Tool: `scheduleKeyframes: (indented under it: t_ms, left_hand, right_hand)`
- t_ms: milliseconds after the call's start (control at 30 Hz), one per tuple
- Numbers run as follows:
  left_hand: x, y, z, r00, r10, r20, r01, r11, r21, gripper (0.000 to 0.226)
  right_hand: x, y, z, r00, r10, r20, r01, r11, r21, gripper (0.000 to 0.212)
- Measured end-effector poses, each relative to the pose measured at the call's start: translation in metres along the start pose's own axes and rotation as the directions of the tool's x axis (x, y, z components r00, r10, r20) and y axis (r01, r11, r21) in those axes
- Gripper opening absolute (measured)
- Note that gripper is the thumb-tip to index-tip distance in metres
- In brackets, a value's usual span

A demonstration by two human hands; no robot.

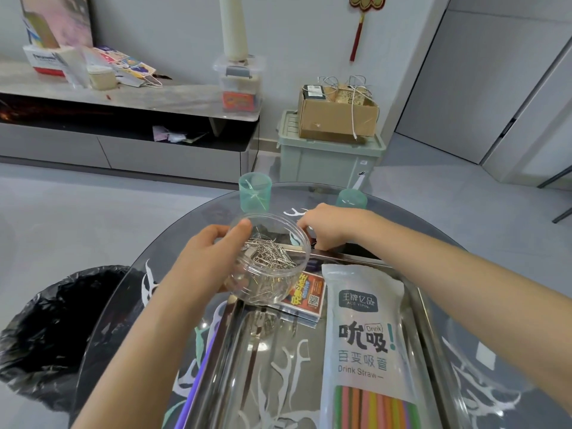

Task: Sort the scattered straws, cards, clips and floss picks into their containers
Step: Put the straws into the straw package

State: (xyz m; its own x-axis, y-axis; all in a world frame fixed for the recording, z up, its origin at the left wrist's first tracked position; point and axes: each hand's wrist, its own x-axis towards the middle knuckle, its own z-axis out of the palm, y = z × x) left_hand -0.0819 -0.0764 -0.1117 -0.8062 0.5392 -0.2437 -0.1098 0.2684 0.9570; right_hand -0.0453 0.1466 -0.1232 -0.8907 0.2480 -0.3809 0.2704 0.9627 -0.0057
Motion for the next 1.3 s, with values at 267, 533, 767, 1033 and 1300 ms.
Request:
scheduleKeyframes:
  t_ms: [267, 533, 767, 1033, 1300]
  left_hand:
    - [-0.005, 0.0, 0.001, 0.999, -0.025, 0.03, 0.024, 0.999, 0.022, 0.029]
    - [-0.002, 0.0, 0.003, 0.999, -0.028, 0.046, 0.026, 0.999, 0.041, 0.03]
    - [0.0, -0.006, 0.009, 0.999, -0.037, 0.014, 0.036, 0.995, 0.09, 0.028]
    - [-0.005, -0.003, 0.005, 1.0, -0.027, -0.013, 0.029, 0.992, 0.121, 0.03]
    - [-0.002, 0.004, 0.001, 0.999, -0.033, -0.018, 0.035, 0.996, 0.088, 0.033]
  right_hand:
    - [0.008, 0.0, 0.002, 0.997, 0.079, -0.004, -0.079, 0.997, -0.01, 0.014]
    - [-0.01, 0.021, 0.007, 0.973, 0.209, -0.101, -0.155, 0.908, 0.388, 0.012]
    - [-0.057, -0.008, -0.041, 0.922, 0.072, -0.38, 0.233, 0.68, 0.696, 0.023]
    - [-0.041, 0.003, -0.025, 0.949, 0.117, -0.294, 0.087, 0.798, 0.596, 0.016]
    - [-0.013, 0.02, 0.011, 0.995, 0.057, -0.085, -0.03, 0.956, 0.293, 0.021]
